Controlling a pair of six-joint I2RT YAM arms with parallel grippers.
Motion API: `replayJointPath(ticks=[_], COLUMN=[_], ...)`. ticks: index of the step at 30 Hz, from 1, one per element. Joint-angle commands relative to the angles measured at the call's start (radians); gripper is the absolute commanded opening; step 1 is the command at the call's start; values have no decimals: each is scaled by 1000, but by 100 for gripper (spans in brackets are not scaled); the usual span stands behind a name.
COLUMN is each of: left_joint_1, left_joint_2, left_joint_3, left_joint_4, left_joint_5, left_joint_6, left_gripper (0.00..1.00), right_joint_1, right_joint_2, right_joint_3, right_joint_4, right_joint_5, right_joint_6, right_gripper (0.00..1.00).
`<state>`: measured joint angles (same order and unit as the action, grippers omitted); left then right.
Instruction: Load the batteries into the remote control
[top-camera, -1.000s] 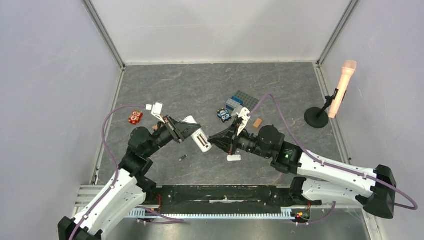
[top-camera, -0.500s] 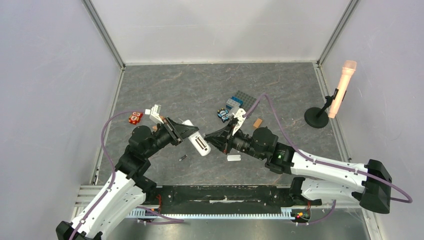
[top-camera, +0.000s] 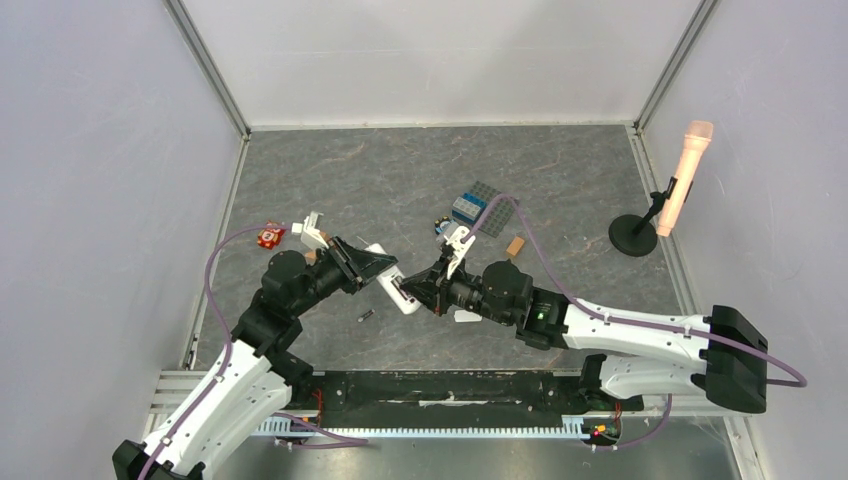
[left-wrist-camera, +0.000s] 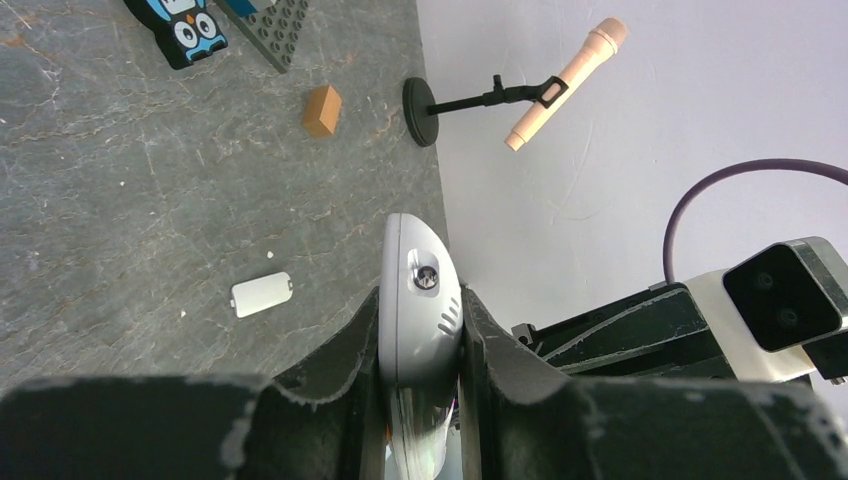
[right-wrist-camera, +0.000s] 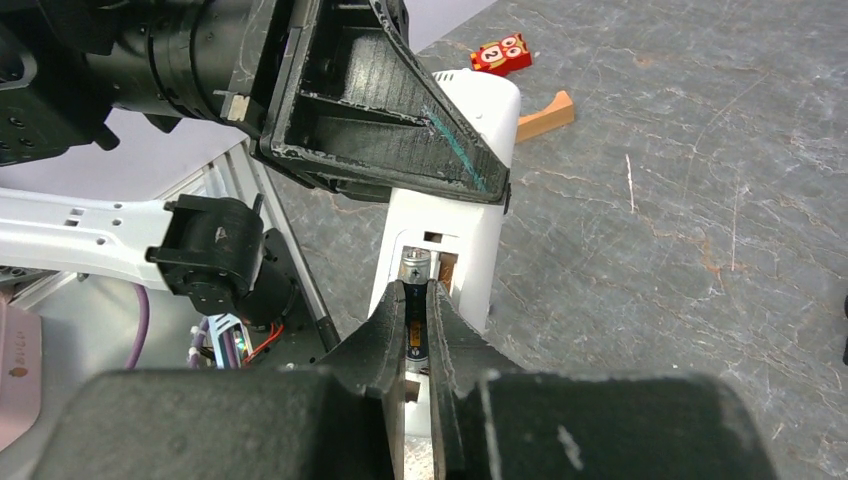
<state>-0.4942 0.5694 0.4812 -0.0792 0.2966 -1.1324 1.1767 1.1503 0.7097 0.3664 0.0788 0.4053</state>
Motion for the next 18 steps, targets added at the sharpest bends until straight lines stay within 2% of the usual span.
replayJointPath(ticks=[1,18], left_joint_1=[2,2], left_joint_2=[-6,-6], left_joint_3=[-1,0], left_joint_4=[11,-8], left_joint_5=[11,24], left_joint_6=[-43,-32], left_gripper=[2,2], right_joint_1=[11,12], right_joint_2=[12,46], right_joint_3=[20,24], right_joint_4=[55,75], right_joint_5=[47,88], right_joint_6=[-32,-36], right_gripper=[6,8])
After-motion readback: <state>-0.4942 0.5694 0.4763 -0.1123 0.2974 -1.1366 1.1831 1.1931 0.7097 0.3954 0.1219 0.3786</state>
